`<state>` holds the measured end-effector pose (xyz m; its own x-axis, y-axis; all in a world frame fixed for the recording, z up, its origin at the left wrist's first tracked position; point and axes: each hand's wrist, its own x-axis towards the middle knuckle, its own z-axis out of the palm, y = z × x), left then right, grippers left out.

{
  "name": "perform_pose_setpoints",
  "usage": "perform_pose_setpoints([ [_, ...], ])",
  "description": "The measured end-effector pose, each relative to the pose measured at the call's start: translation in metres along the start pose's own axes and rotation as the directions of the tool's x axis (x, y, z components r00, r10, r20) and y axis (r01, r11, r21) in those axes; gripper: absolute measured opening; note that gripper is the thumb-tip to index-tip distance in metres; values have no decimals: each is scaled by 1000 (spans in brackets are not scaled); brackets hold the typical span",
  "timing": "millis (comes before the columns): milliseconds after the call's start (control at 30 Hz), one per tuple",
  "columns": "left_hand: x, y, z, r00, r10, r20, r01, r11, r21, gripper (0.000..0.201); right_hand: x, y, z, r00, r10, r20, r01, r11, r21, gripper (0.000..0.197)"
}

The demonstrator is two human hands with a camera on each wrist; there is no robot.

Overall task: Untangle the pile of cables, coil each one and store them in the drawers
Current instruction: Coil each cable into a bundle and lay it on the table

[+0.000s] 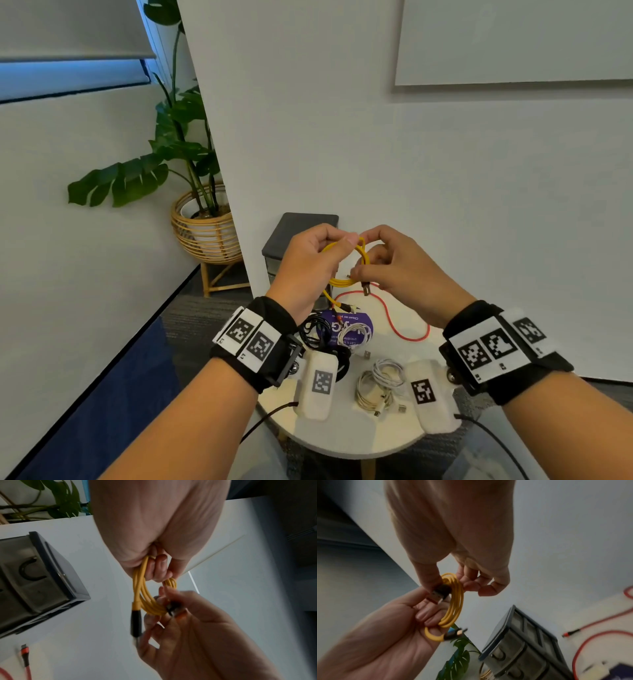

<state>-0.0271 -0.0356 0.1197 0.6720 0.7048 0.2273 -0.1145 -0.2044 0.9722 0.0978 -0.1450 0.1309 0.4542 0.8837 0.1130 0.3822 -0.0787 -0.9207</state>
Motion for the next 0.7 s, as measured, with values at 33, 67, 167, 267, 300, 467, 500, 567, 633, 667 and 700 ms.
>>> perform_pose_setpoints([
  [33,0,-1,0,1000,1,2,-1,1000,10,15,1,-1,-3,1000,-12,7,13,993,-118,36],
  [67,0,-2,1,1000,4,-3,-4,1000,25,12,2,-4,-5,1000,-15,25,21,976,-219,36],
  [167,1,-6,3,994,-4,-109,9,999,47,7,2,-10,-4,993,45,114,-2,937,-349,50],
  [267,11,-3,-6,954,-67,-291,54,997,-50,4,-8,-9,-2,965,77,250,22,928,-373,51],
  [300,16,0,-13,943,-89,-320,62,994,-96,3,-12,-5,0,961,63,269,50,918,-393,46],
  [467,20,10,-24,965,-50,-259,40,998,-43,6,-9,-3,-4,1000,-5,-7,3,963,-271,24],
  [500,17,10,-19,972,-40,-231,35,999,-28,7,-5,-7,-2,999,-13,-30,5,964,-265,33],
  [567,12,9,-10,979,-26,-203,21,999,-26,9,1,-14,5,998,-48,-31,37,953,-302,40],
  [633,11,8,-4,977,-15,-212,9,1000,-28,10,7,-16,11,994,-96,-52,72,934,-349,43],
  [667,11,8,-3,976,-18,-216,11,999,-32,10,9,-16,12,991,-107,-76,72,929,-364,44],
  [700,11,8,-2,977,-27,-210,19,999,-38,11,10,-16,13,989,-108,-97,65,928,-367,44],
])
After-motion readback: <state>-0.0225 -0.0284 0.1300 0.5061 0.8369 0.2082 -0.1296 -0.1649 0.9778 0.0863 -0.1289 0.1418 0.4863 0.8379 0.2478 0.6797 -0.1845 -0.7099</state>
